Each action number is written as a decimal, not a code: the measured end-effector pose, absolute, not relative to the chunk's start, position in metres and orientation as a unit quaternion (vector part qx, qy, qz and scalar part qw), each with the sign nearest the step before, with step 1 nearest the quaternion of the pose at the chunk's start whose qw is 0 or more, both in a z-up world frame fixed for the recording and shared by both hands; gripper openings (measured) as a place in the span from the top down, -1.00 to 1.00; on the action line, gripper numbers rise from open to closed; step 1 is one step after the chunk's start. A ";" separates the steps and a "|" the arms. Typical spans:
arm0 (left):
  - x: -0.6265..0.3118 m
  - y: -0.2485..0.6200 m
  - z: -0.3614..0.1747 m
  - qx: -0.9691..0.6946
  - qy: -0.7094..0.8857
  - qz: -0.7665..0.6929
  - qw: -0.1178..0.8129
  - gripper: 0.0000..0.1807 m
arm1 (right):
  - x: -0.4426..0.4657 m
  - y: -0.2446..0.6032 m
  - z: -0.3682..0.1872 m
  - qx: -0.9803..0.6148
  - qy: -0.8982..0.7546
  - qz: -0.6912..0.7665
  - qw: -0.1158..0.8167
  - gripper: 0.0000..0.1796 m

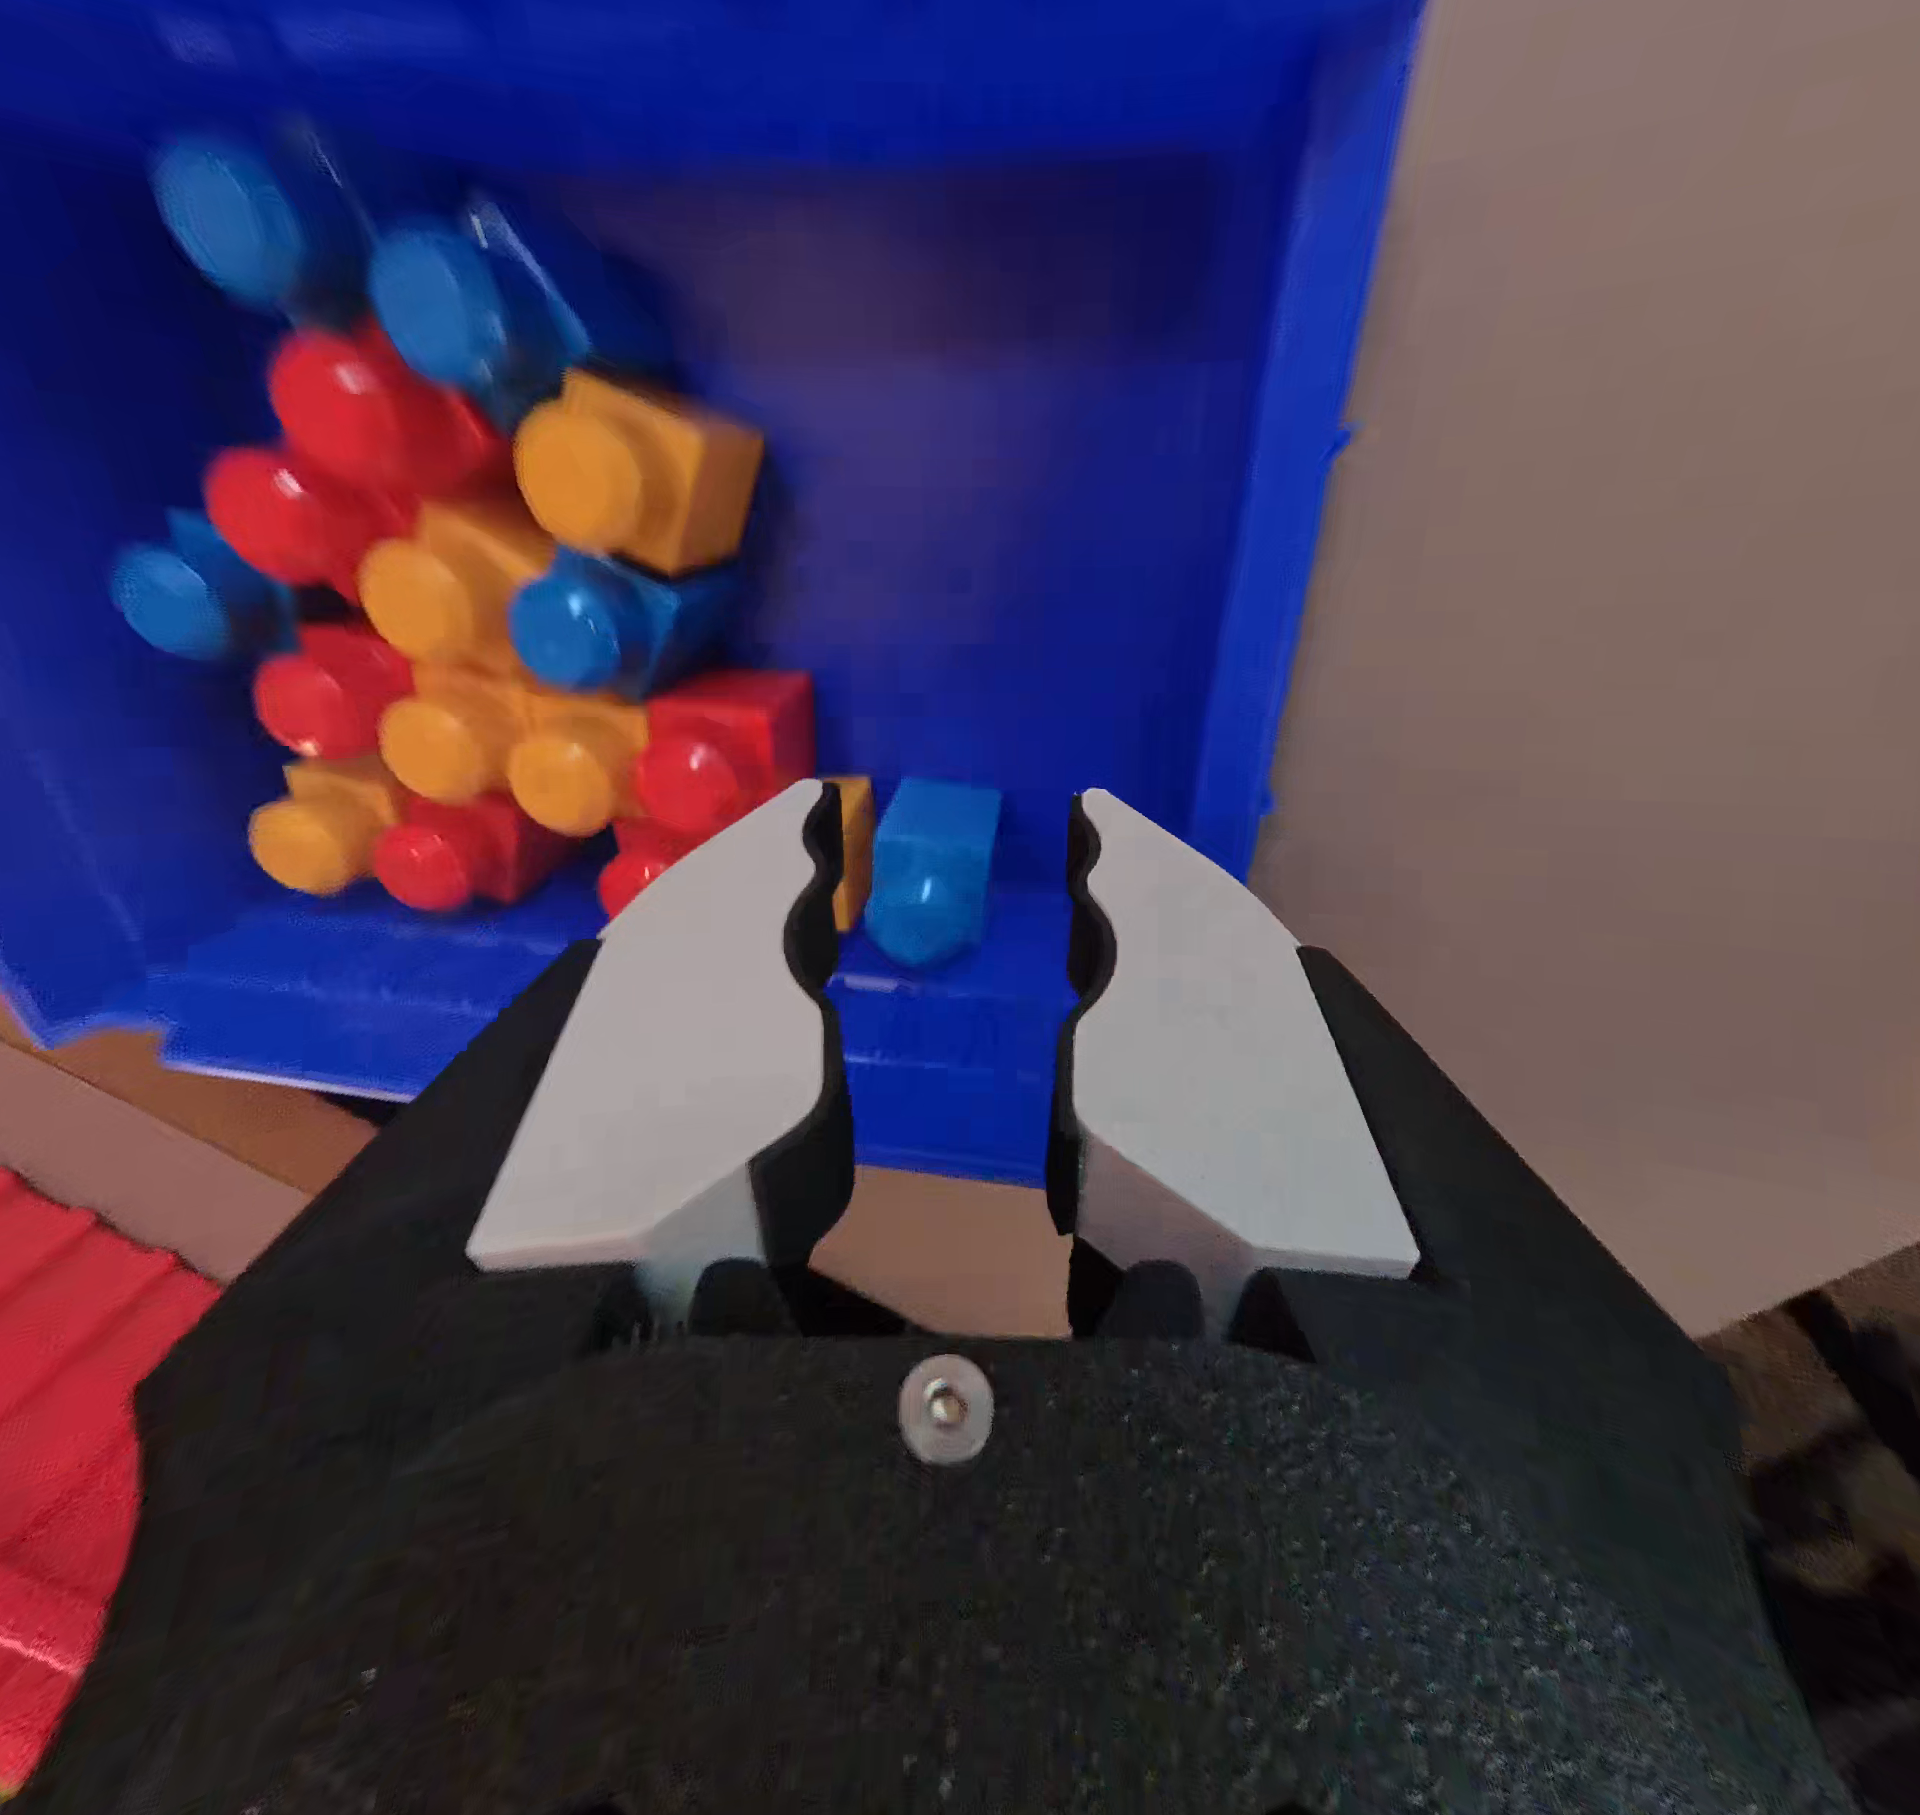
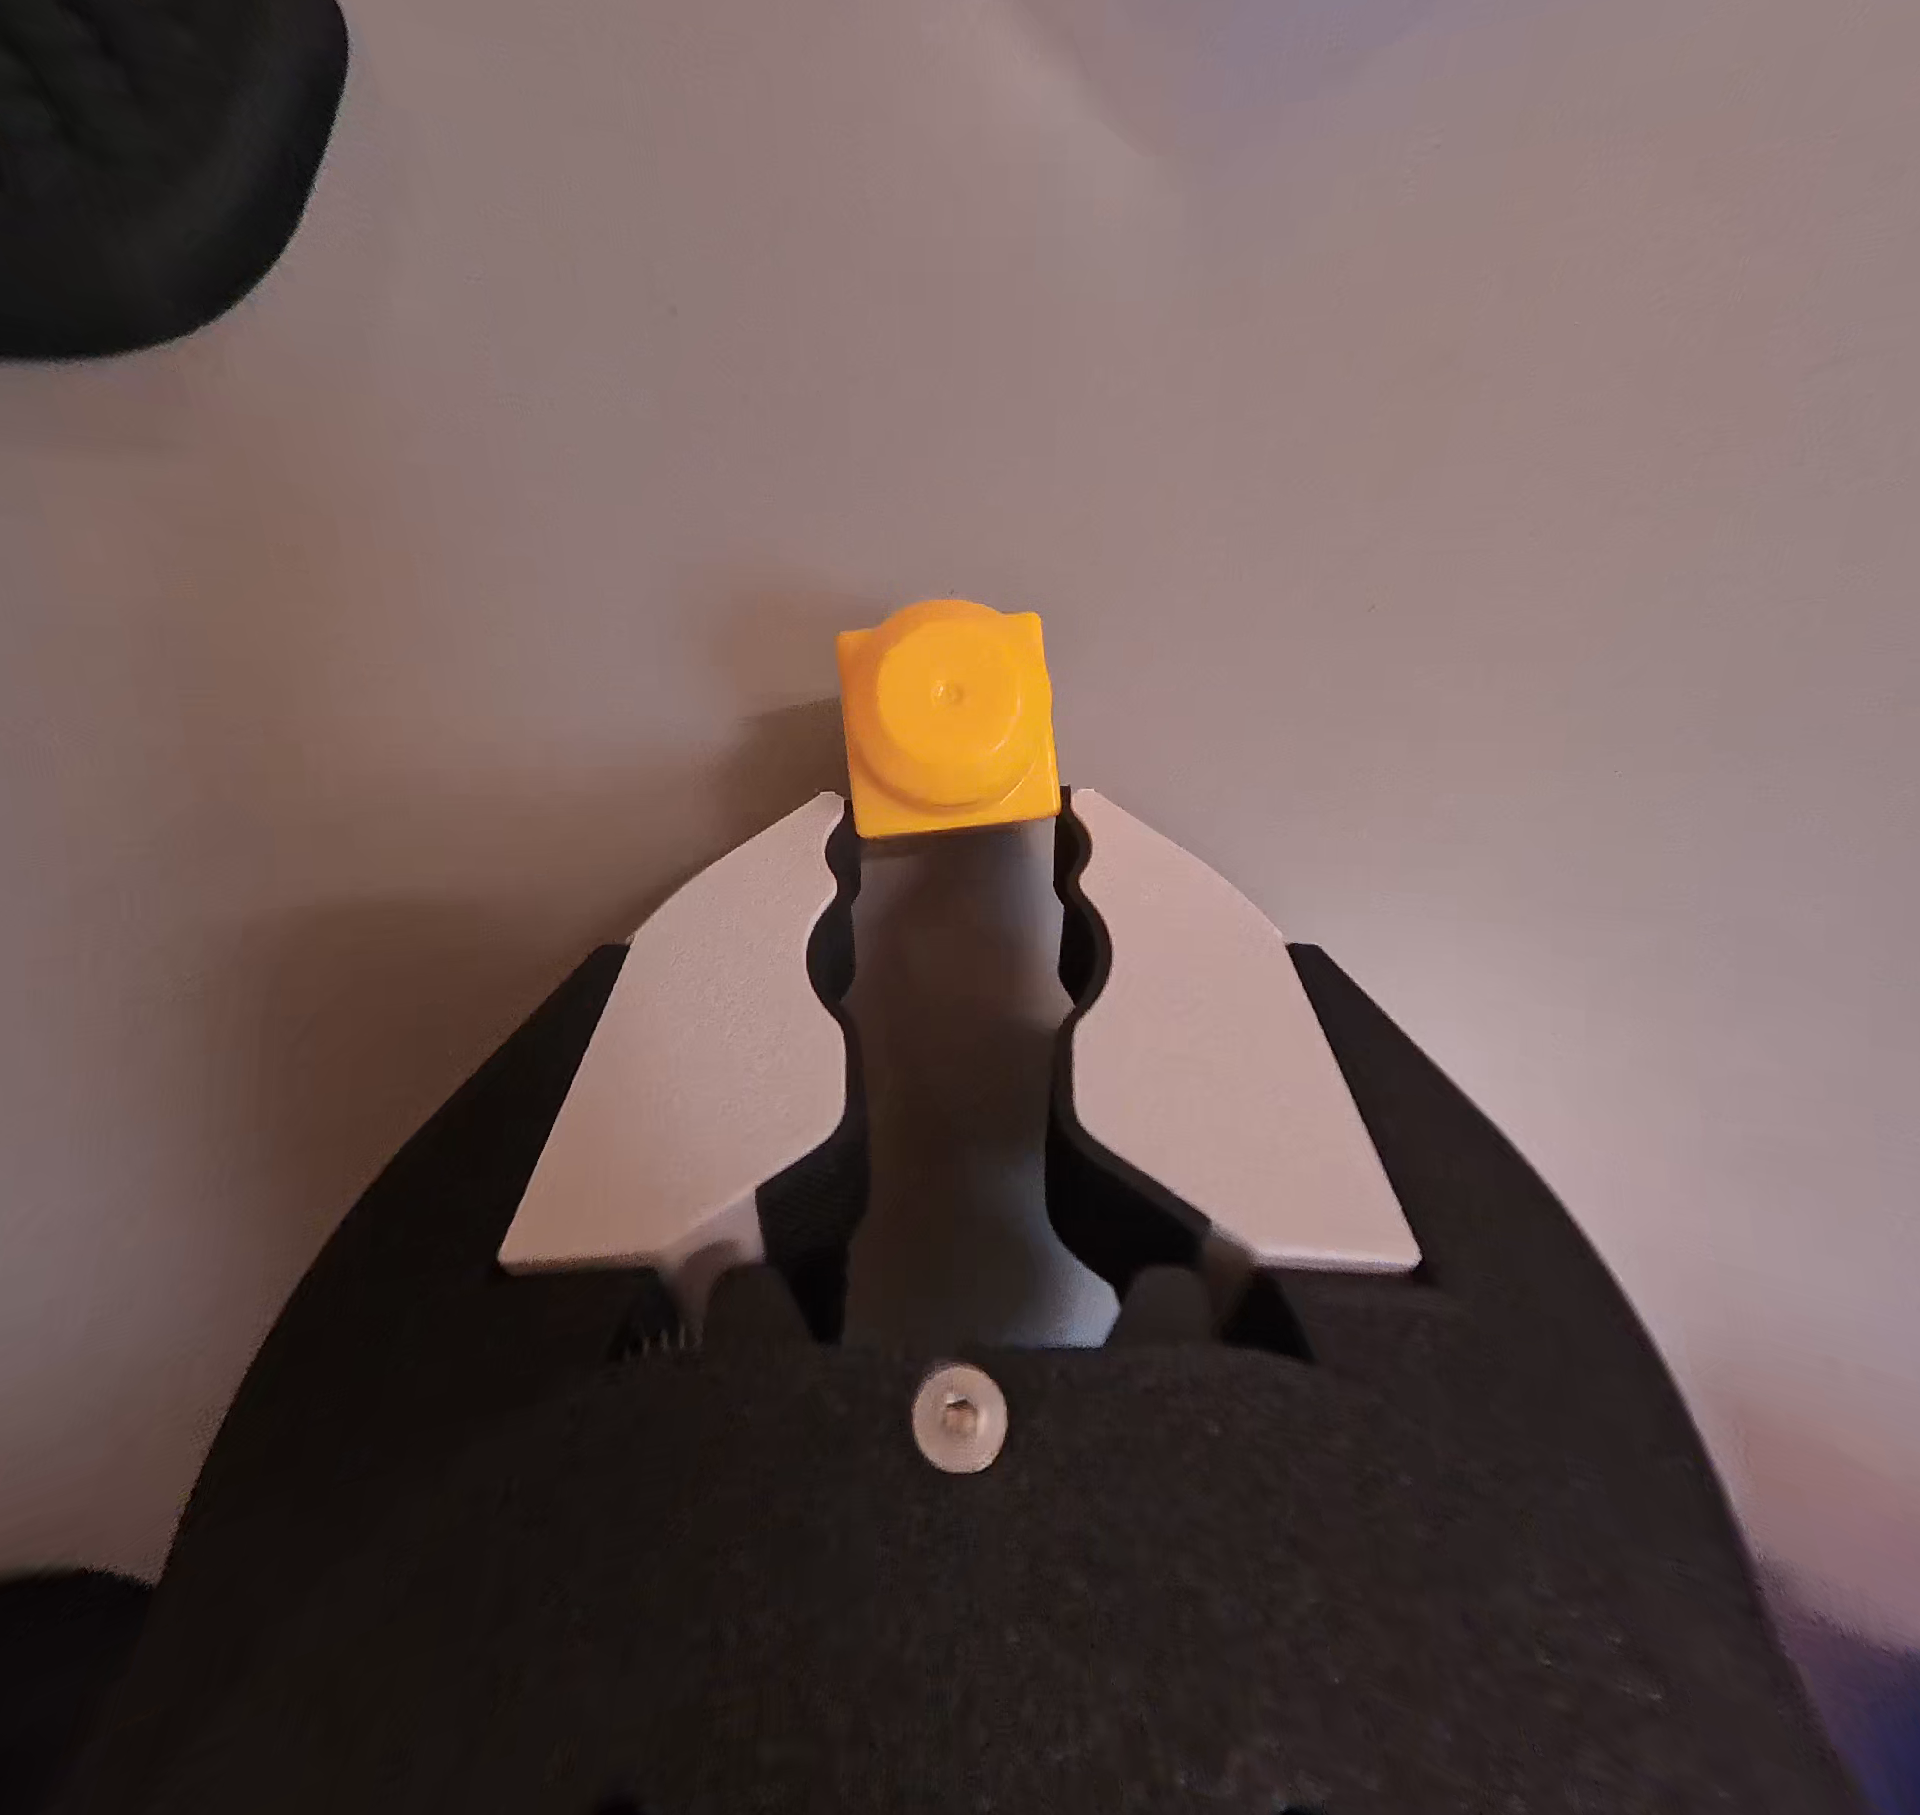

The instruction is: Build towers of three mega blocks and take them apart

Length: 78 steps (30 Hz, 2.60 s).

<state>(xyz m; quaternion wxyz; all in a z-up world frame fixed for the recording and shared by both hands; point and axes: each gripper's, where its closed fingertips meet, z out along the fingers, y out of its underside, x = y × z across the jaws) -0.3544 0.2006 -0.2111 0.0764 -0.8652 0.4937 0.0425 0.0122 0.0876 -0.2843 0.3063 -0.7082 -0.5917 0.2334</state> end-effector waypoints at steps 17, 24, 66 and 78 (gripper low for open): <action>-0.389 0.188 -0.227 -0.837 0.519 0.164 -0.059 0.65 | 0.026 0.081 -0.282 -0.701 -0.609 0.229 0.294 0.59; -0.246 0.146 -0.157 -0.780 0.617 0.037 0.099 0.65 | 0.020 0.082 -0.282 -0.704 -0.601 0.234 0.298 0.46; -0.037 0.081 -0.276 -0.678 0.669 -0.191 0.238 0.67 | 0.015 0.077 -0.231 -0.673 -0.605 0.179 0.386 0.28; -0.021 0.060 -0.187 -0.602 0.661 -0.259 0.365 0.67 | -0.011 0.060 -0.204 -0.623 -0.612 0.212 0.440 0.59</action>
